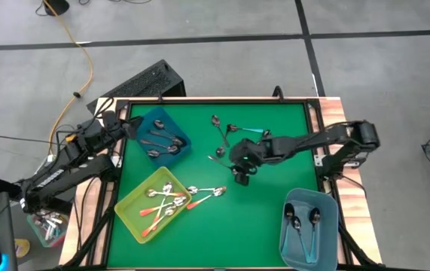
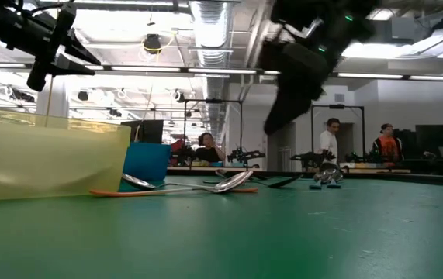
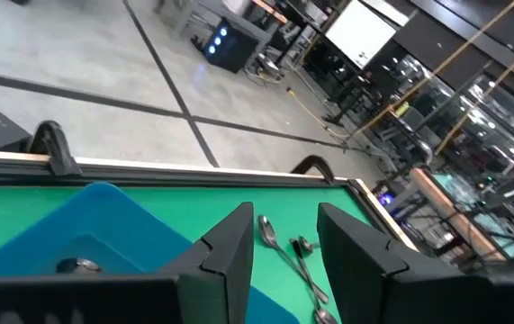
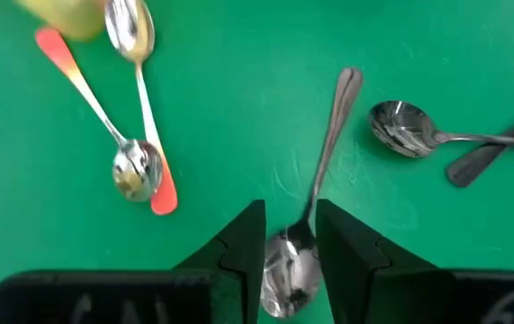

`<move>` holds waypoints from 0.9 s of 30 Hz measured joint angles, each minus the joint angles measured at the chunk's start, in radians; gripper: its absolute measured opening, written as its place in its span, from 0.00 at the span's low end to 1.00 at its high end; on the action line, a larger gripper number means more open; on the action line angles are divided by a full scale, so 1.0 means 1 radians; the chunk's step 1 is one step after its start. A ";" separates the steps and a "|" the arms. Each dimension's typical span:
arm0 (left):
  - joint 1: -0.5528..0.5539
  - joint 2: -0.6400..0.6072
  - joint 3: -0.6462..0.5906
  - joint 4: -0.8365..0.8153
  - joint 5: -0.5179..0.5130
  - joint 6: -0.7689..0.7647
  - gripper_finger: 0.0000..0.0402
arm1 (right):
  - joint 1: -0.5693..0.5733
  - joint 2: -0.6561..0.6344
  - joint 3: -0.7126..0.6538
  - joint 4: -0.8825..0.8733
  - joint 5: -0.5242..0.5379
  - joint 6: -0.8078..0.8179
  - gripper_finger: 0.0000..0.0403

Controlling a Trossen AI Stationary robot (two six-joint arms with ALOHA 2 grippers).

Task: Sort silverware by color (type)
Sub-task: Put the blue spoon into the blue bin

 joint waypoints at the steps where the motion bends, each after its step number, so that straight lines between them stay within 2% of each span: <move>1: 0.000 0.000 0.000 0.000 -0.006 0.000 0.27 | 0.000 -0.027 -0.055 0.059 0.000 0.018 0.28; 5: 0.000 0.000 0.000 0.002 -0.012 -0.002 0.27 | -0.002 -0.102 -0.247 0.360 0.002 0.069 0.28; 7: 0.000 0.000 0.000 0.003 -0.008 0.004 0.27 | -0.008 -0.130 -0.295 0.479 0.001 0.057 0.28; 9: 0.000 0.000 0.000 0.003 -0.004 0.019 0.27 | -0.022 -0.159 -0.308 0.497 0.001 0.030 0.28; 13: 0.000 0.005 0.000 0.001 -0.004 0.044 0.27 | -0.077 -0.199 -0.299 0.423 0.004 -0.002 0.28; 16: 0.000 0.007 0.000 -0.003 0.026 0.058 0.27 | -0.125 -0.225 -0.276 0.292 0.004 -0.028 0.28; 20: 0.000 0.006 0.000 -0.008 0.076 0.076 0.27 | -0.173 -0.240 -0.250 0.137 -0.050 -0.060 0.28; 24: 0.000 0.006 0.000 -0.016 0.065 0.110 0.27 | -0.188 -0.238 -0.248 0.093 -0.097 -0.136 0.28; 27: 0.000 0.006 0.000 -0.016 0.022 0.122 0.27 | -0.192 -0.229 -0.247 0.106 -0.089 -0.166 0.28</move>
